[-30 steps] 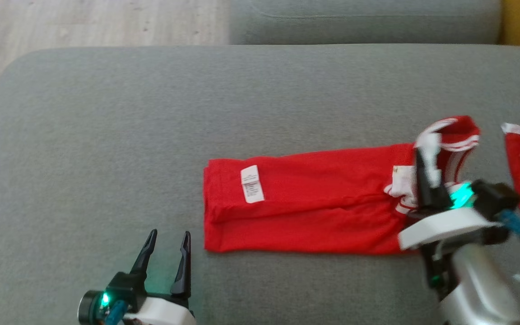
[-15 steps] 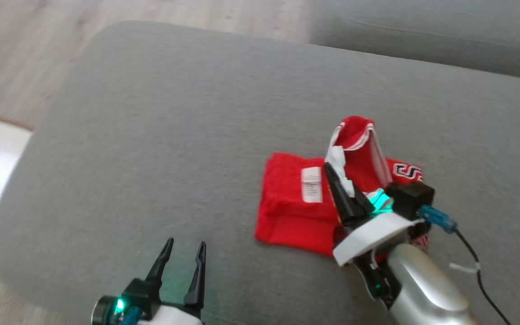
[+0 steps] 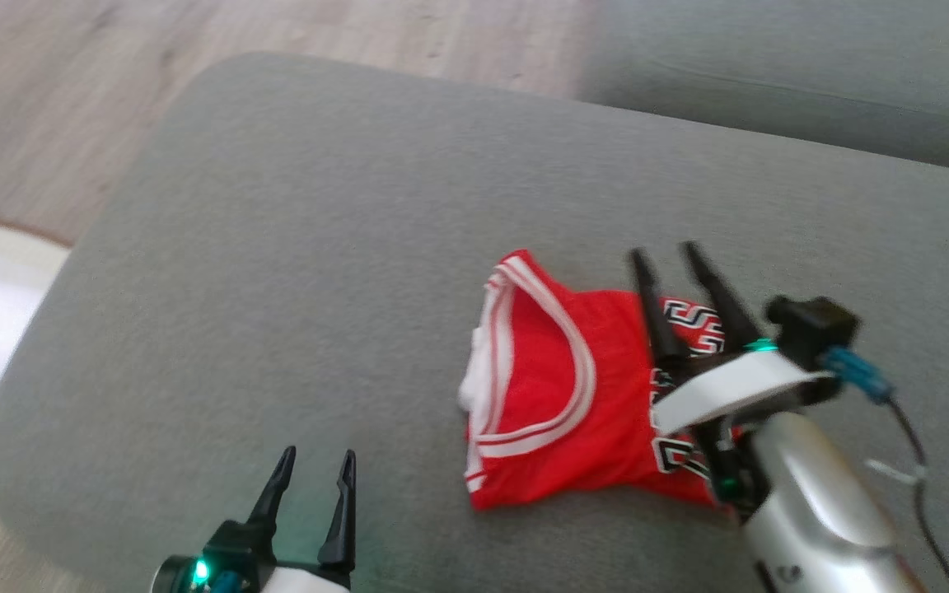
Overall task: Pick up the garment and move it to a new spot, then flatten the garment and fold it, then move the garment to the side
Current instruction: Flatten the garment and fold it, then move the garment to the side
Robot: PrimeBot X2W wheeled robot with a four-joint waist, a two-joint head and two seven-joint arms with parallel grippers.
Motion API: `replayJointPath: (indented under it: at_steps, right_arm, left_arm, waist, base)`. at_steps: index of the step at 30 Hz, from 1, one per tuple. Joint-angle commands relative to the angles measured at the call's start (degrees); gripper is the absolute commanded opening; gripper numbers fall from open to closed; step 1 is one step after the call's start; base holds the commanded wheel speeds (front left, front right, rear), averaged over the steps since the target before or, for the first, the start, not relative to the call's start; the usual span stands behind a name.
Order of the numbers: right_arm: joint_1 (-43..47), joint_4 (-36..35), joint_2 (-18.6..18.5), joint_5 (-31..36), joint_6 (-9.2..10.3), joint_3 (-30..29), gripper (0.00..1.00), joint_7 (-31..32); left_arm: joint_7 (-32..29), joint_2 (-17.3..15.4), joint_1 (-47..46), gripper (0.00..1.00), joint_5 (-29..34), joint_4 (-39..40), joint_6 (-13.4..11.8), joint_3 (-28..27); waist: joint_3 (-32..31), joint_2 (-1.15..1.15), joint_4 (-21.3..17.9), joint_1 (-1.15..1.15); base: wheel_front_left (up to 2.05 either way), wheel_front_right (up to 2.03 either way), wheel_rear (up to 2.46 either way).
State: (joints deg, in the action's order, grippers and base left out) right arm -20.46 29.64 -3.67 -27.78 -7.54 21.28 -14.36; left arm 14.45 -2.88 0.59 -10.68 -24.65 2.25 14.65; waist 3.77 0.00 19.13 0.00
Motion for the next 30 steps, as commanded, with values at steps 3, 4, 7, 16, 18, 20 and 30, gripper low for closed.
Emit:
replayJointPath:
  at_steps: [3,4,7,16,18,20,30]
  right_arm:
    - [1.74,-2.70,0.74,5.35,0.05,-5.40,1.00,-0.63]
    - [2.62,-3.09,0.74,7.34,0.05,-7.23,1.00,-0.63]
    - [5.23,-4.24,0.75,12.14,0.05,-12.64,1.00,-0.63]
    - [12.95,-4.78,0.79,19.36,0.05,-17.21,1.00,-0.63]
    - [13.94,-4.38,0.79,19.19,0.05,-16.89,1.00,-0.63]
    - [14.55,-4.12,0.79,19.07,0.05,-16.48,1.00,-0.63]
    - [11.59,0.84,0.79,16.43,0.05,-9.78,1.00,-0.63]
  left_arm:
    - [0.55,0.01,-2.22,1.00,0.24,2.35,-0.36,-2.59]
    - [0.55,0.01,-2.52,1.00,0.32,2.50,-0.44,-2.87]
    - [0.55,0.01,-3.26,1.00,0.74,2.93,-0.75,-3.97]
    - [0.55,0.01,-0.98,1.00,2.49,4.53,-1.81,-7.57]
    - [0.55,0.01,0.17,1.00,3.11,5.34,-2.00,-7.77]
    - [0.55,0.01,1.09,1.00,3.84,5.90,-1.93,-7.69]
    - [0.55,0.01,-0.01,1.00,3.90,6.05,-1.23,-6.06]
  waist:
    - [-0.89,0.00,-4.68,0.00]
    - [-0.99,0.00,-5.77,0.00]
    - [-1.22,0.00,-8.90,0.00]
    - [-2.98,0.00,-15.65,0.00]
    - [-3.17,0.00,-16.31,0.00]
    - [-3.32,0.00,-16.74,0.00]
    - [-1.51,0.00,-14.78,0.00]
  base:
    - [0.00,0.00,0.00]
    - [0.00,0.00,0.00]
    - [0.00,0.00,0.00]
    - [0.00,0.00,0.00]
    - [0.00,0.00,0.00]
    - [0.00,0.00,0.00]
    - [0.00,0.00,0.00]
